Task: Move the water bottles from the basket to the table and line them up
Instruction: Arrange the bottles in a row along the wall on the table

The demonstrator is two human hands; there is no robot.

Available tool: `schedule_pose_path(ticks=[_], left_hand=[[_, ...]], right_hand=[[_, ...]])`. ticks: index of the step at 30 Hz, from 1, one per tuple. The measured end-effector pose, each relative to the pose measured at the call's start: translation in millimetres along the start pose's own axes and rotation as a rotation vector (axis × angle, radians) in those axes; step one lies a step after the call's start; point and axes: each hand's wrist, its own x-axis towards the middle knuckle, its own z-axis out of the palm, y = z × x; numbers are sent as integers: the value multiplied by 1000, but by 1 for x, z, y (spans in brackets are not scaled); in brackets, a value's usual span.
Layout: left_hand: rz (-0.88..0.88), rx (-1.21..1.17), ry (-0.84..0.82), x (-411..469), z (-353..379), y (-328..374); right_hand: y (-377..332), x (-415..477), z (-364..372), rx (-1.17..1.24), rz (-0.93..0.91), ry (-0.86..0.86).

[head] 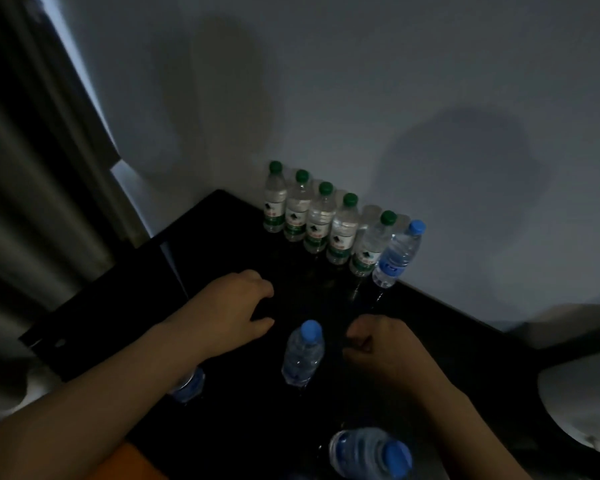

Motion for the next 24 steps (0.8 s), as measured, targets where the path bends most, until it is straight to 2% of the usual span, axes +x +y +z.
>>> schedule_pose_path(ticks=[8, 12, 19, 24], left_hand=[[-106, -88, 27, -79, 9, -30], [-146, -131, 60, -107, 15, -43], [-239, -170, 210, -138, 21, -67], [-266, -164, 252, -143, 25, -77]], right_hand=[[-43, -15, 17, -15, -80, 69], [-53, -13, 24, -9, -46, 109], [-54, 8, 34, -60, -51, 81], [-55, 14, 41, -80, -65, 66]])
